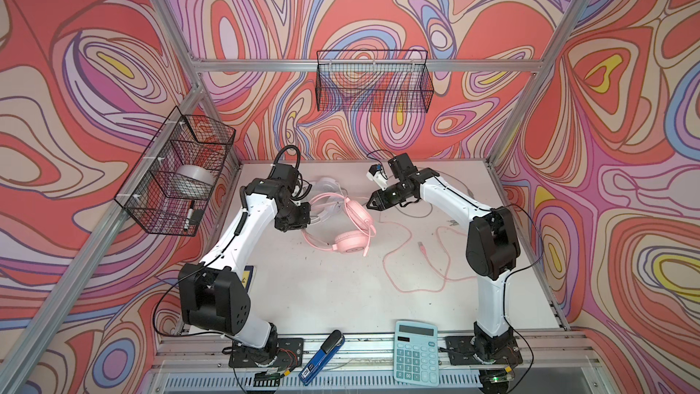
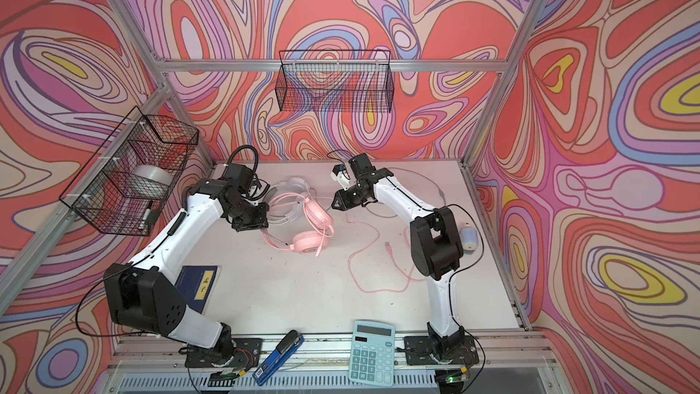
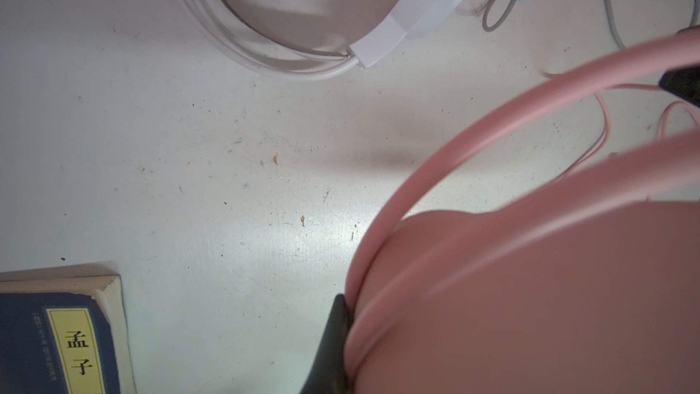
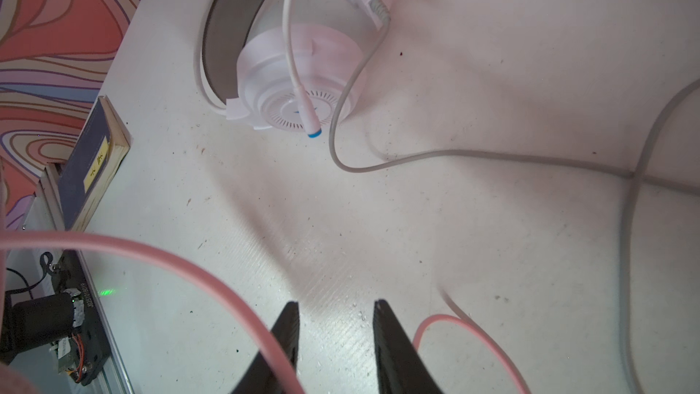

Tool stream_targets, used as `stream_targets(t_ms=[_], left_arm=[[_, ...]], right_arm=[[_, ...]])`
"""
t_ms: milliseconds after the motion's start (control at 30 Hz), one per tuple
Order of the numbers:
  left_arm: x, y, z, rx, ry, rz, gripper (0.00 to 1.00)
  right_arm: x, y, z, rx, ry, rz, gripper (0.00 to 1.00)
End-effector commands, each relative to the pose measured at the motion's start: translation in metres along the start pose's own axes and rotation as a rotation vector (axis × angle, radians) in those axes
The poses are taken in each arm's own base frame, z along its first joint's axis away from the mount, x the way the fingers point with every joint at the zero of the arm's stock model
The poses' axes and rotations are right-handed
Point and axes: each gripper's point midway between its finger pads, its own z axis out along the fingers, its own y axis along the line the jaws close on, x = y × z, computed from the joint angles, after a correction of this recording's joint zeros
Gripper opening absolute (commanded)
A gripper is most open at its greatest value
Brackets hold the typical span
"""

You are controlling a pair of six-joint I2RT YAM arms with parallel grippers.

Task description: Wrap the headphones

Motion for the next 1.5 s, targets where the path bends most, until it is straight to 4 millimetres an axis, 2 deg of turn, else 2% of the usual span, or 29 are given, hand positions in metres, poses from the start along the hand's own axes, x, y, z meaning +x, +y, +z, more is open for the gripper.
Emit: stream_targets(t_ms=[0,167,567,800,1067,1333,1467], left_arm=[[-0.003,-0.015,-0.016,0.106,-0.046,-0.029,0.0],[-0.006,-0.015,-0.019,0.136,-0.051,-0.058,0.0],[-0.013,-0.021,-0.029,0.213,-0.069,-0.117,0.0],[-0.015,-0.017,-0.034,0.22,-0.082,-0.158,0.0],[-0.023,-0.024,-0.044,0.268,-0.108,-0.185,0.0],[-0.029,-0.031,-0.055,0.305,-0.131,-0.193,0.0],[-0.03,-0.027,-0.058,0.281,-0.139,-0.194,0.0]], right_arm=[[-0.011,0.002,-0.008,-0.008,-0.069,0.002,0.37],[0.004,-0.017,0.004,0.025,-0.044,0.041,0.4],[0.035,-0.046,0.035,0.08,0.039,0.121,0.43],[0.056,-0.056,0.048,0.101,0.083,0.167,0.44],[0.083,-0.063,0.06,0.106,0.144,0.204,0.44],[0.103,-0.068,0.065,0.121,0.183,0.226,0.43],[0.097,-0.071,0.051,0.183,0.16,0.223,0.43]])
